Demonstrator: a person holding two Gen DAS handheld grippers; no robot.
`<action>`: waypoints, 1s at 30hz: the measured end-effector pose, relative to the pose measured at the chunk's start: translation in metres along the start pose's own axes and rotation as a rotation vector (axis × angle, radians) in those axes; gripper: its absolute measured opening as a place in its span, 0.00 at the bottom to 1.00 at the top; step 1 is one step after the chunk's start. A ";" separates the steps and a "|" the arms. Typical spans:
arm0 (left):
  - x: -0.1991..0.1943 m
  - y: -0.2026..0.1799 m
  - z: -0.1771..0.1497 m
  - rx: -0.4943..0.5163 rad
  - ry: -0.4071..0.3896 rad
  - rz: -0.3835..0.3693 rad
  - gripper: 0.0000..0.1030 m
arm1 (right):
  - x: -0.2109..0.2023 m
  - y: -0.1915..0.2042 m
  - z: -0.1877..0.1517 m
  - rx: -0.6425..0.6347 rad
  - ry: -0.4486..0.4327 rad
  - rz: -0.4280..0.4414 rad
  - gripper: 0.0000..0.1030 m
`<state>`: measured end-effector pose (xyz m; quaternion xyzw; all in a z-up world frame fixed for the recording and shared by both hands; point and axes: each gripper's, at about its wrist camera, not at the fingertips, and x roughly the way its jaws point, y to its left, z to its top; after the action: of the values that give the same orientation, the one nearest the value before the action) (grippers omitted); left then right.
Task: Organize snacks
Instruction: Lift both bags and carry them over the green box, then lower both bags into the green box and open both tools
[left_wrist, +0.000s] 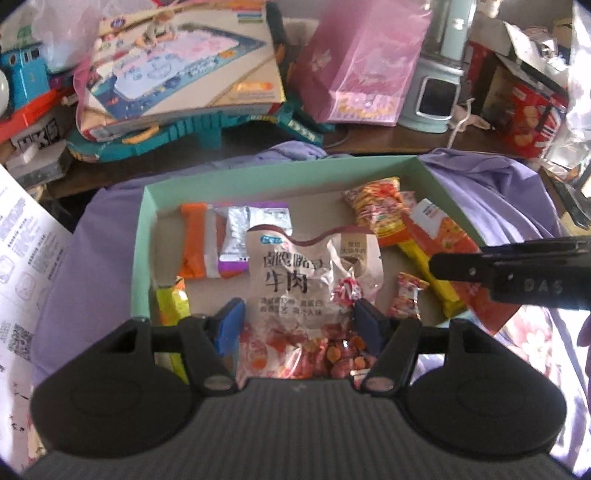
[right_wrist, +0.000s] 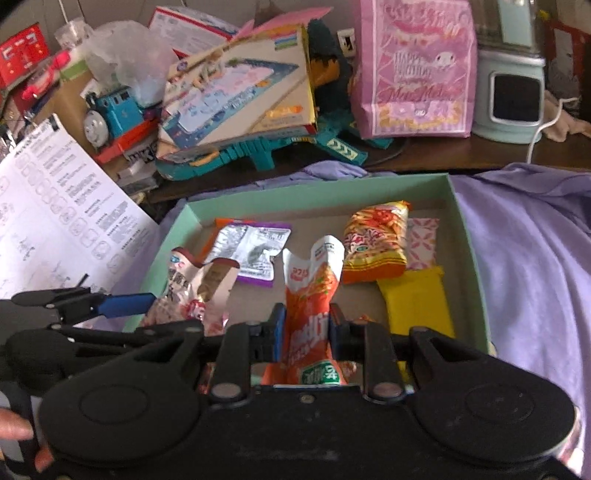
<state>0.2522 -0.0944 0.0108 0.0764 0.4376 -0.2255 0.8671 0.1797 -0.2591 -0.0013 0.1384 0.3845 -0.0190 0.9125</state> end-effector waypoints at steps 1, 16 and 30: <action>0.007 0.002 0.002 -0.005 0.006 -0.001 0.63 | 0.007 0.000 0.001 0.002 0.007 -0.002 0.22; 0.048 0.009 0.000 0.023 0.037 0.051 0.66 | 0.067 -0.008 -0.001 0.021 0.089 -0.014 0.42; 0.006 0.000 0.003 -0.013 -0.028 0.072 1.00 | 0.008 -0.008 -0.002 -0.036 -0.003 -0.055 0.83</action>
<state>0.2574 -0.0969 0.0082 0.0834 0.4238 -0.1923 0.8812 0.1825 -0.2656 -0.0100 0.1110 0.3871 -0.0375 0.9146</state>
